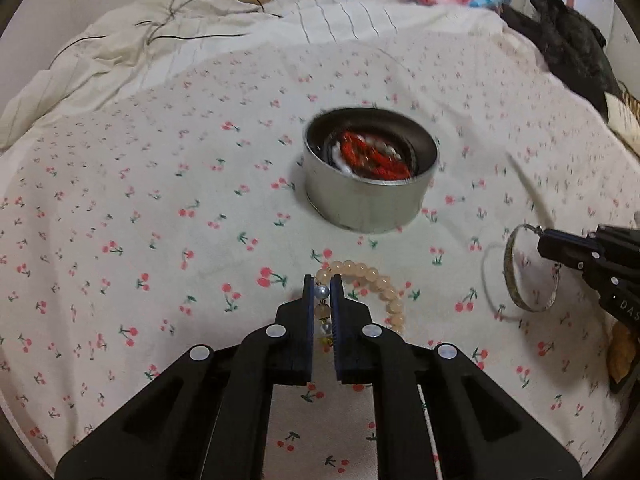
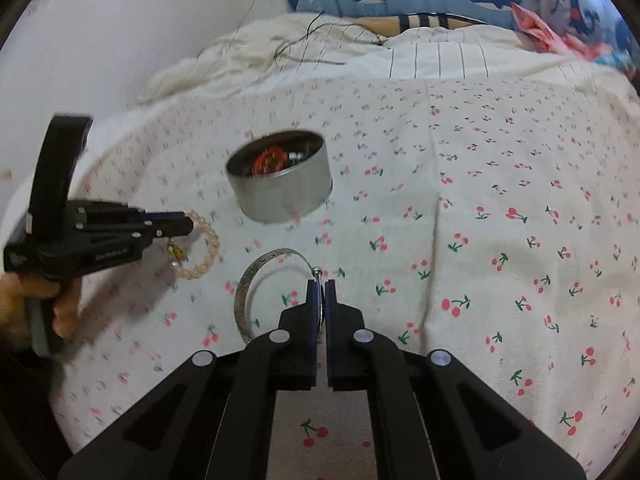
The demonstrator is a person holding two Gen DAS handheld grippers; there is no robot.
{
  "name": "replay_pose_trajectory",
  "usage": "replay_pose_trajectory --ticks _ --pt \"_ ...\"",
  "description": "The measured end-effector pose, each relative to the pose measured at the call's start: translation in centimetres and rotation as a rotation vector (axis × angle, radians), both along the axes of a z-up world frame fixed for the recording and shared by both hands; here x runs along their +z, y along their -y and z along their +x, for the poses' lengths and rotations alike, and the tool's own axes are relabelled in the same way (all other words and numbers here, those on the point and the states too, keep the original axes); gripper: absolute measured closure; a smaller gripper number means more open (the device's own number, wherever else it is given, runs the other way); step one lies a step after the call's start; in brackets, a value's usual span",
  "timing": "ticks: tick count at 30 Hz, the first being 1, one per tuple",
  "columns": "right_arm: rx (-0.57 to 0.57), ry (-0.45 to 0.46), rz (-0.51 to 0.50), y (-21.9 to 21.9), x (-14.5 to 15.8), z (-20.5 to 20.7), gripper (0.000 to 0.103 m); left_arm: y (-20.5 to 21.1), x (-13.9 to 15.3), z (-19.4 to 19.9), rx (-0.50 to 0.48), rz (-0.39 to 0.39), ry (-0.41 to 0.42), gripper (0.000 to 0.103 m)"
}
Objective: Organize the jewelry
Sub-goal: 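Carry the pearl bracelet into the tin and open the left gripper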
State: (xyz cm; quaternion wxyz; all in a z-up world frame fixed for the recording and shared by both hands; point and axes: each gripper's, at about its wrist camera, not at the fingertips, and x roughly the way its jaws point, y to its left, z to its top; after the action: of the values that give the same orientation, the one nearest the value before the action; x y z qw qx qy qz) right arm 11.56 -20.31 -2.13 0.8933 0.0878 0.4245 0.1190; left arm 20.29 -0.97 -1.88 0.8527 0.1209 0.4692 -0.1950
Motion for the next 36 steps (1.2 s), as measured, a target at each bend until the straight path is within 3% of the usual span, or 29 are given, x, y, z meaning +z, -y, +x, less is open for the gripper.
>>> replay_pose_trajectory --ticks 7,27,36 --pt "0.0 0.031 0.051 0.2 1.0 -0.1 0.099 -0.5 1.4 -0.1 0.009 -0.041 0.044 0.096" --pt "0.023 0.134 0.104 -0.3 4.3 1.6 0.099 0.4 3.9 -1.3 -0.01 -0.005 0.178 0.096" --pt "0.01 0.166 0.129 0.7 6.2 3.9 0.099 -0.2 8.1 0.5 0.02 -0.141 0.229 0.096"
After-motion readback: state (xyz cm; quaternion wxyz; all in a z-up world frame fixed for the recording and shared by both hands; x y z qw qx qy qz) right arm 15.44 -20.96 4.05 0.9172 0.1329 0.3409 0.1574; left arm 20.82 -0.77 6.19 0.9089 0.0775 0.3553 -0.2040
